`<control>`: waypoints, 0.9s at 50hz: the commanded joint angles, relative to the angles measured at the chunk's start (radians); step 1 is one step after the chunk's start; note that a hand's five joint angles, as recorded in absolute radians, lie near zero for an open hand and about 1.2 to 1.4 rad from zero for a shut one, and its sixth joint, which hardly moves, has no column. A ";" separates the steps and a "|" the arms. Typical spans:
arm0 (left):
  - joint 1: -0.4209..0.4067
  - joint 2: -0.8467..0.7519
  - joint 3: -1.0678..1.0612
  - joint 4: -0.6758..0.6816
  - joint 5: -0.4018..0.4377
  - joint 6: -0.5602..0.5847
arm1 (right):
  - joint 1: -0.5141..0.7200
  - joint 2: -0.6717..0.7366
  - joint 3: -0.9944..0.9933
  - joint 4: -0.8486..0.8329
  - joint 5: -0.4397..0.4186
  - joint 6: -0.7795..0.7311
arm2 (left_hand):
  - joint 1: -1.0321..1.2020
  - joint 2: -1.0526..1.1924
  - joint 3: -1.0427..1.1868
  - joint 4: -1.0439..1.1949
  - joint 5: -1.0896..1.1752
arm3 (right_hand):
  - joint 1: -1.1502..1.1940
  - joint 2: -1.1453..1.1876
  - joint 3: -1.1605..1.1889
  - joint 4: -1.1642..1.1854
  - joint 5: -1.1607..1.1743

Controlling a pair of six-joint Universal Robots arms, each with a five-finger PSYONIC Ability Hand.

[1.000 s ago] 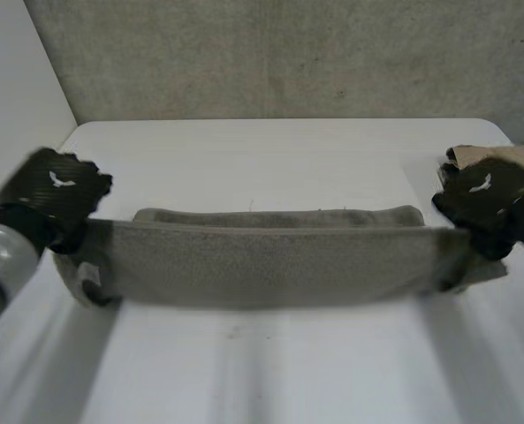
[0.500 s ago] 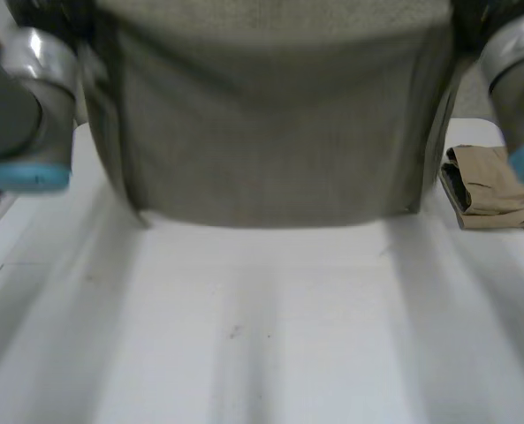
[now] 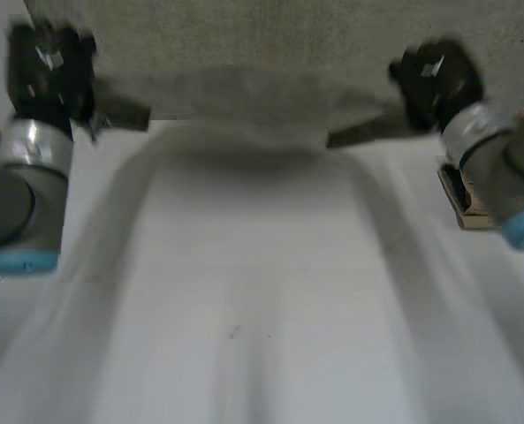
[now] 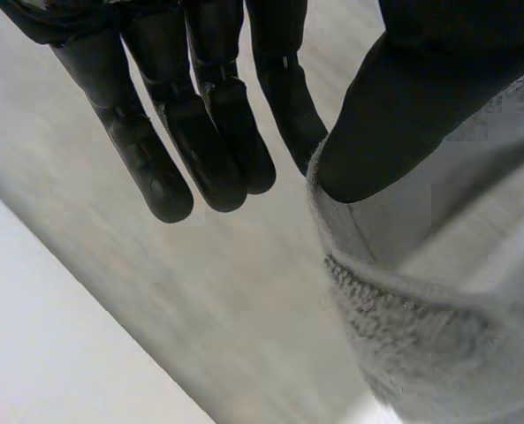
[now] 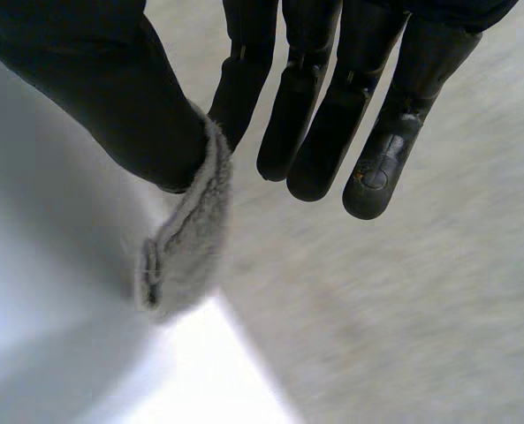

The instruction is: Fold the laundry.

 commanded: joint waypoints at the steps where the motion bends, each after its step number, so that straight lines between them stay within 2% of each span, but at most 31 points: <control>1: 0.012 -0.149 -0.137 -0.017 0.027 0.010 | -0.003 0.130 0.115 0.043 -0.046 -0.061 | 0.244 0.196 0.200 0.193 0.247 | 0.403 0.209 0.215 0.204 0.229; 4: 0.013 -0.160 -0.169 -0.054 0.027 0.018 | -0.006 0.135 0.144 0.076 -0.043 -0.131 | 0.244 0.196 0.200 0.193 0.247 | 0.403 0.209 0.215 0.204 0.229; 9: 0.020 -0.091 -0.240 -0.211 0.027 0.071 | -0.009 0.089 0.198 0.142 -0.030 -0.214 | 0.244 0.196 0.200 0.193 0.247 | 0.403 0.209 0.215 0.204 0.229; 14: 0.038 0.064 -0.317 -0.425 0.029 0.154 | -0.017 -0.077 0.288 0.386 -0.016 -0.297 | 0.244 0.196 0.200 0.193 0.247 | 0.403 0.209 0.215 0.204 0.229; 18: 0.043 0.182 -0.387 -0.625 0.032 0.251 | -0.027 -0.206 0.377 0.611 0.001 -0.341 | 0.244 0.196 0.200 0.193 0.247 | 0.403 0.209 0.215 0.204 0.229; 20: 0.046 0.248 -0.432 -0.756 0.032 0.349 | -0.073 -0.274 0.444 0.712 0.010 -0.412 | 0.244 0.196 0.200 0.193 0.247 | 0.403 0.209 0.215 0.204 0.229; 24: 0.066 0.326 -0.478 -0.880 0.034 0.505 | -0.136 -0.327 0.527 0.753 0.021 -0.588 | 0.244 0.196 0.200 0.193 0.247 | 0.403 0.209 0.215 0.204 0.229; 27: 0.064 0.339 -0.473 -0.865 0.038 0.564 | -0.147 -0.330 0.535 0.738 0.021 -0.619 | 0.244 0.196 0.200 0.193 0.247 | 0.403 0.209 0.215 0.204 0.229; 32: 0.069 0.282 -0.406 -0.714 0.064 0.544 | -0.141 -0.260 0.465 0.599 0.021 -0.486 | 0.244 0.196 0.200 0.193 0.247 | 0.403 0.209 0.215 0.204 0.229; 38: -0.012 0.016 -0.210 -0.430 0.055 0.443 | -0.095 -0.086 0.333 0.403 0.072 -0.360 | 0.244 0.196 0.200 0.193 0.247 | 0.403 0.209 0.215 0.204 0.229; 45: -0.048 -0.222 0.002 -0.247 -0.020 0.392 | -0.012 0.082 0.193 0.152 0.205 -0.348 | 0.244 0.196 0.200 0.193 0.247 | 0.403 0.209 0.215 0.204 0.229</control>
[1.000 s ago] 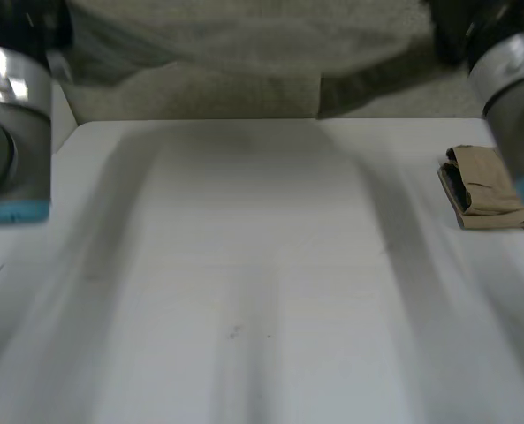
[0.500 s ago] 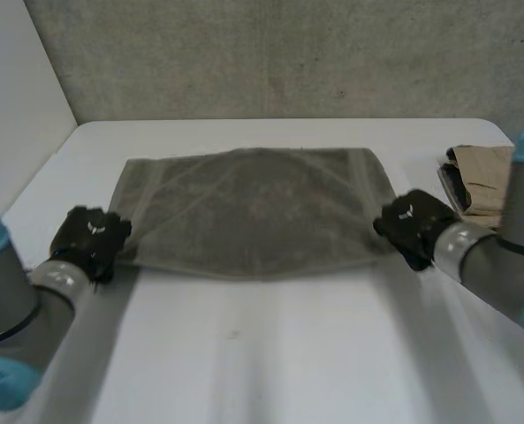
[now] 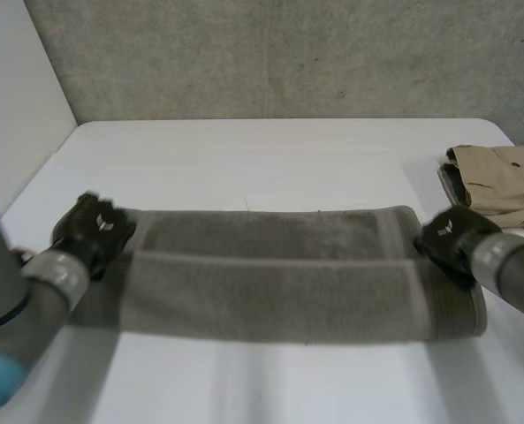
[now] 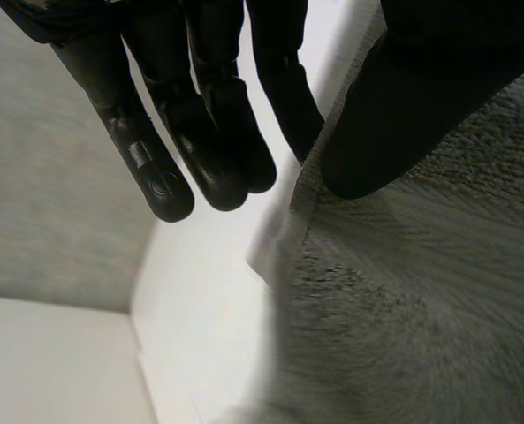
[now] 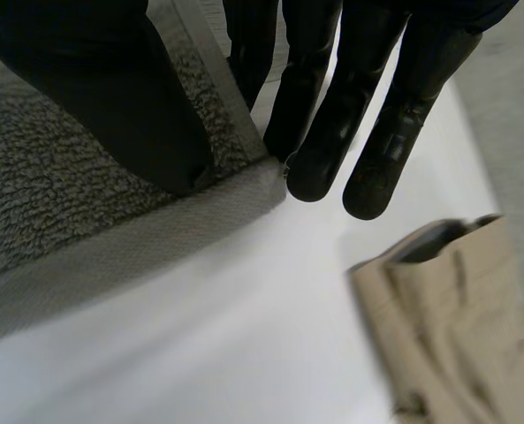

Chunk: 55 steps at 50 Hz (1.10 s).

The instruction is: Fold the laundry.

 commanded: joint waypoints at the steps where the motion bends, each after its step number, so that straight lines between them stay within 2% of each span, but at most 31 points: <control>1: -0.053 -0.320 0.283 0.251 -0.095 -0.066 | 0.075 0.195 -0.157 -0.268 0.126 0.034 | 0.244 0.195 0.200 0.193 0.247 | 0.403 0.209 0.215 0.204 0.229; 5: -0.057 -0.437 0.406 0.306 -0.131 -0.063 | 0.081 0.277 -0.233 -0.355 0.141 0.034 | 0.244 0.195 0.200 0.193 0.247 | 0.403 0.209 0.215 0.204 0.229; 14: -0.070 -0.597 0.582 0.340 -0.134 -0.071 | 0.081 0.438 -0.393 -0.433 0.147 0.046 | 0.244 0.195 0.200 0.193 0.247 | 0.403 0.209 0.215 0.204 0.229; 15: -0.071 -0.601 0.587 0.343 -0.134 -0.074 | 0.081 0.441 -0.399 -0.443 0.147 0.051 | 0.244 0.195 0.200 0.193 0.247 | 0.239 0.044 0.050 0.039 0.065; 16: -0.074 -0.604 0.589 0.346 -0.133 -0.077 | 0.081 0.444 -0.401 -0.449 0.149 0.051 | 0.171 0.123 0.127 0.121 0.175 | -0.295 -0.490 -0.483 -0.494 -0.469; 17: -0.082 -0.604 0.583 0.353 -0.129 -0.080 | 0.081 0.444 -0.401 -0.453 0.153 0.051 | -0.809 -0.857 -0.853 -0.859 -0.805 | -0.789 -0.983 -0.977 -0.988 -0.962; 18: -0.088 -0.604 0.579 0.354 -0.126 -0.083 | 0.080 0.438 -0.401 -0.453 0.158 0.052 | -0.978 -1.027 -1.022 -1.029 -0.975 | -0.819 -1.013 -1.007 -1.018 -0.992; 19: -0.097 -0.598 0.576 0.357 -0.126 -0.086 | 0.078 0.433 -0.398 -0.452 0.162 0.054 | -0.853 -0.902 -0.897 -0.904 -0.850 | -0.819 -1.013 -1.007 -1.018 -0.992; 20: -0.115 -0.591 0.567 0.362 -0.126 -0.089 | 0.074 0.427 -0.390 -0.453 0.166 0.060 | -0.978 -1.027 -1.022 -1.029 -0.975 | -0.819 -1.013 -1.007 -1.018 -0.992; 25: -0.135 -0.537 0.495 0.365 -0.126 -0.138 | 0.072 0.320 -0.298 -0.453 0.182 0.175 | -0.978 -1.027 -1.022 -1.029 -0.975 | -0.819 -1.013 -1.007 -1.018 -0.992; 29: -0.134 -0.439 0.399 0.362 -0.129 -0.215 | 0.071 0.147 -0.163 -0.444 0.170 0.285 | -0.978 -1.027 -1.022 -1.029 -0.975 | -0.819 -1.013 -1.007 -1.018 -0.992; 33: -0.134 -0.347 0.288 0.353 -0.126 -0.295 | 0.040 0.027 0.011 -0.368 0.088 0.331 | -0.978 -1.027 -1.022 -1.029 -0.975 | -0.819 -1.013 -1.007 -1.018 -0.992; 38: -0.134 -0.247 0.156 0.351 -0.123 -0.422 | -0.015 0.010 0.156 -0.309 -0.024 0.339 | -0.978 -1.027 -1.022 -1.029 -0.975 | -0.819 -1.013 -1.007 -1.018 -0.992; 41: -0.135 -0.225 0.112 0.351 -0.120 -0.496 | -0.038 0.012 0.220 -0.332 -0.073 0.341 | -0.978 -1.027 -1.022 -1.029 -0.975 | -0.683 -0.877 -0.871 -0.882 -0.856; 45: -0.140 -0.225 0.104 0.351 -0.119 -0.534 | -0.060 0.025 0.259 -0.392 -0.081 0.341 | -0.978 -1.027 -1.022 -1.029 -0.975 | -0.571 -0.765 -0.759 -0.770 -0.745; 55: -0.145 -0.238 0.101 0.353 -0.120 -0.536 | -0.080 0.114 0.259 -0.527 -0.083 0.338 | -0.978 -1.027 -1.022 -1.029 -0.975 | -0.248 -0.442 -0.436 -0.447 -0.422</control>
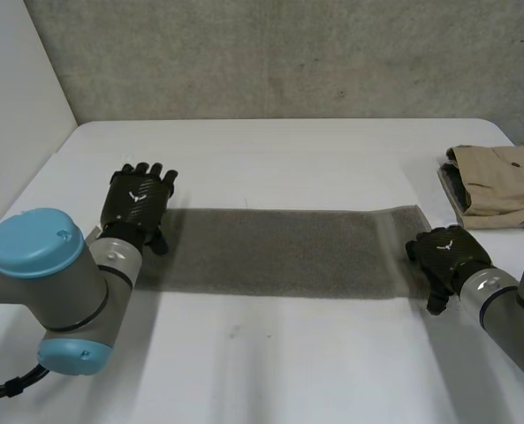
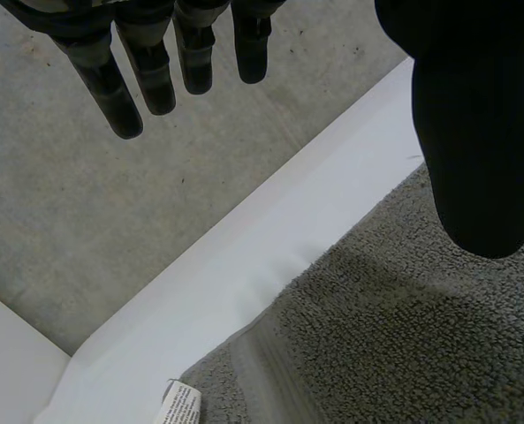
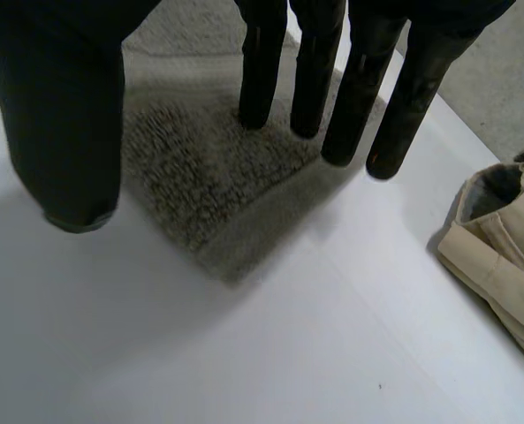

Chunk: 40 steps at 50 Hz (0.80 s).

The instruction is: Fold the laundry.

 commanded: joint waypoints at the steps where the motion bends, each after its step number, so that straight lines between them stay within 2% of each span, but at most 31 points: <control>1: -0.001 -0.013 0.003 0.001 -0.001 0.007 | -0.009 0.063 -0.017 -0.095 0.001 -0.003 | -0.015 -0.031 -0.038 -0.030 -0.047 | 0.388 0.322 0.319 0.317 0.338; 4: -0.001 -0.013 0.003 0.002 -0.001 0.007 | -0.020 0.080 -0.022 -0.101 0.002 -0.006 | -0.015 -0.031 -0.038 -0.030 -0.047 | 0.666 0.600 0.598 0.596 0.617; 5: -0.001 -0.013 0.003 0.002 -0.001 0.007 | -0.027 0.083 -0.027 -0.101 0.005 -0.007 | -0.015 -0.031 -0.038 -0.030 -0.047 | 0.957 0.891 0.889 0.886 0.908; 12: -0.001 -0.011 -0.002 0.004 -0.002 0.005 | -0.061 0.069 -0.027 -0.101 0.009 -0.012 | -0.015 -0.031 -0.038 -0.030 -0.047 | 0.960 0.894 0.891 0.889 0.911; 19: 0.000 -0.001 -0.005 0.001 -0.004 0.002 | -0.196 -0.006 -0.014 -0.098 0.007 -0.047 | -0.015 -0.031 -0.038 -0.030 -0.047 | 0.960 0.894 0.891 0.889 0.911; 25: 0.003 0.008 -0.005 -0.001 -0.010 0.001 | -0.363 -0.031 -0.021 -0.100 0.005 -0.246 | -0.015 -0.031 -0.038 -0.030 -0.047 | 0.960 0.894 0.891 0.889 0.911; 28: 0.008 0.019 -0.005 -0.003 -0.010 -0.001 | -0.388 -0.047 -0.033 -0.100 0.010 -0.335 | -0.015 -0.031 -0.038 -0.030 -0.047 | 0.960 0.894 0.891 0.889 0.911; 31: 0.009 0.024 -0.005 -0.003 -0.010 -0.004 | -0.348 -0.096 -0.048 -0.101 0.010 -0.349 | -0.015 -0.031 -0.038 -0.030 -0.047 | 0.960 0.894 0.891 0.889 0.911; 35: 0.011 0.036 -0.003 -0.003 -0.010 -0.007 | -0.180 -0.146 -0.103 -0.101 0.010 -0.317 | -0.015 -0.031 -0.038 -0.030 -0.047 | 0.960 0.894 0.891 0.889 0.911; 40: 0.015 0.042 -0.005 -0.003 -0.011 -0.007 | 0.035 -0.135 -0.186 -0.101 0.009 -0.300 | -0.015 -0.031 -0.038 -0.030 -0.047 | 0.960 0.894 0.891 0.889 0.911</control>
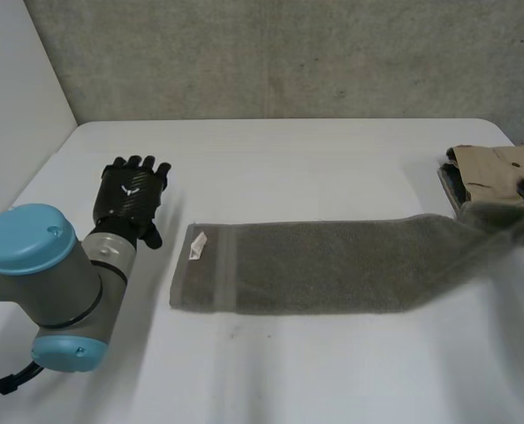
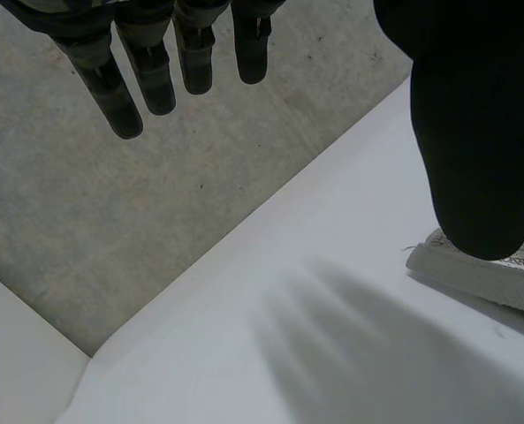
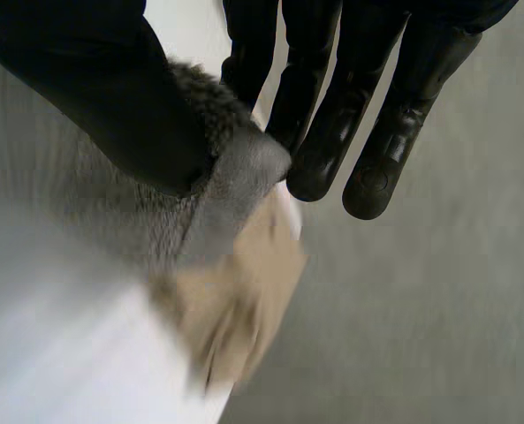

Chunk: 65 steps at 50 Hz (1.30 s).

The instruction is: Fold the laundry.

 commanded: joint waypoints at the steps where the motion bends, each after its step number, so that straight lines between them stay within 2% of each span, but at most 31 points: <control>1: 0.004 0.009 -0.001 0.000 -0.001 -0.001 | 0.358 0.010 -0.134 -0.001 -0.003 0.023 | -0.015 -0.031 -0.038 -0.030 -0.047 | 0.412 0.217 0.213 0.204 0.233; 4: 0.007 0.015 -0.001 0.000 -0.001 -0.001 | 0.514 0.064 -0.195 -0.001 -0.008 0.015 | -0.015 -0.031 -0.038 -0.030 -0.047 | 0.412 0.217 0.213 0.204 0.233; 5: 0.009 0.017 -0.001 0.000 -0.001 -0.001 | 0.613 0.108 -0.247 0.001 -0.015 0.011 | -0.015 -0.031 -0.038 -0.030 -0.047 | 0.412 0.217 0.213 0.204 0.233; 9: 0.015 0.018 -0.001 0.000 -0.001 -0.001 | 0.799 0.235 -0.369 0.013 -0.020 -0.006 | -0.015 -0.031 -0.038 -0.030 -0.047 | 0.412 0.217 0.213 0.204 0.233; 17: 0.018 0.017 -0.001 0.000 -0.001 -0.001 | 0.965 0.496 -0.550 0.038 -0.119 -0.043 | -0.015 -0.031 -0.038 -0.030 -0.047 | 0.412 0.217 0.213 0.204 0.233; 21: 0.018 0.017 -0.001 0.000 -0.001 -0.001 | 0.982 0.538 -0.570 0.073 -0.146 -0.033 | -0.015 -0.031 -0.038 -0.030 -0.047 | 0.412 0.217 0.213 0.204 0.233; 22: 0.018 0.017 -0.001 0.000 -0.001 -0.001 | 0.982 0.538 -0.568 0.079 -0.147 -0.028 | -0.015 -0.031 -0.038 -0.030 -0.047 | 0.358 0.163 0.159 0.150 0.178; 23: 0.018 0.017 -0.001 0.000 -0.001 -0.001 | 0.980 0.533 -0.565 0.087 -0.140 -0.026 | -0.015 -0.031 -0.038 -0.030 -0.047 | 0.119 -0.076 -0.080 -0.089 -0.060; 24: 0.017 0.017 -0.001 0.000 -0.001 -0.001 | 0.976 0.527 -0.562 0.101 -0.126 -0.020 | -0.015 -0.031 -0.038 -0.030 -0.047 | -0.389 -0.584 -0.588 -0.597 -0.569; 25: 0.018 0.017 -0.001 0.000 -0.001 -0.001 | 0.976 0.521 -0.561 0.110 -0.118 -0.014 | -0.015 -0.031 -0.038 -0.030 -0.047 | -0.647 -0.842 -0.846 -0.855 -0.827; 26: 0.018 0.017 -0.001 0.000 -0.001 -0.001 | 0.974 0.515 -0.558 0.116 -0.104 -0.002 | -0.015 -0.031 -0.038 -0.030 -0.047 | -0.809 -1.004 -1.009 -1.017 -0.989; 31: 0.012 0.015 -0.002 0.000 -0.001 -0.001 | 0.901 0.422 -0.506 0.134 0.012 0.238 | -0.015 -0.031 -0.038 -0.030 -0.047 | -0.809 -1.004 -1.009 -1.017 -0.989; 32: 0.010 0.015 -0.004 0.000 -0.001 -0.001 | 0.837 0.371 -0.469 0.142 0.038 0.354 | -0.015 -0.031 -0.038 -0.030 -0.047 | -0.809 -1.004 -1.009 -1.017 -0.989; 36: 0.003 0.015 -0.013 0.000 0.003 -0.001 | 0.699 0.232 -0.352 0.185 0.041 0.603 | -0.015 -0.031 -0.038 -0.030 -0.047 | -0.809 -1.004 -1.009 -1.017 -0.989; 39: 0.001 0.015 -0.014 0.000 0.002 -0.001 | 0.626 0.178 -0.259 0.231 0.025 0.687 | -0.015 -0.031 -0.038 -0.030 -0.047 | -0.809 -1.004 -1.009 -1.017 -0.989; 46: -0.011 0.011 -0.014 0.000 0.002 0.001 | 0.507 0.168 -0.085 0.217 -0.012 0.669 | -0.015 -0.031 -0.038 -0.030 -0.047 | -0.809 -1.004 -1.009 -1.017 -0.989; 48: -0.011 0.009 -0.014 0.000 0.002 -0.001 | 0.468 0.179 -0.050 0.191 -0.038 0.649 | -0.015 -0.031 -0.038 -0.030 -0.047 | -0.665 -0.860 -0.864 -0.873 -0.844; 50: -0.011 0.009 -0.016 0.000 0.002 -0.001 | 0.454 0.193 -0.035 0.177 -0.051 0.629 | -0.015 -0.031 -0.038 -0.030 -0.047 | -0.486 -0.681 -0.685 -0.694 -0.666; 55: -0.014 0.014 -0.020 0.000 0.000 0.001 | 0.439 0.231 -0.036 0.127 -0.058 0.607 | -0.015 -0.031 -0.038 -0.030 -0.047 | 0.411 0.216 0.212 0.203 0.231; 61: -0.019 0.026 -0.024 0.000 0.000 0.001 | 0.442 0.216 -0.042 0.091 -0.006 0.574 | -0.015 -0.031 -0.038 -0.030 -0.047 | 0.412 0.217 0.213 0.204 0.233; 65: -0.017 0.037 -0.027 0.000 -0.001 -0.001 | 0.463 0.162 -0.073 0.110 0.063 0.460 | -0.015 -0.031 -0.038 -0.030 -0.047 | 0.412 0.217 0.213 0.204 0.233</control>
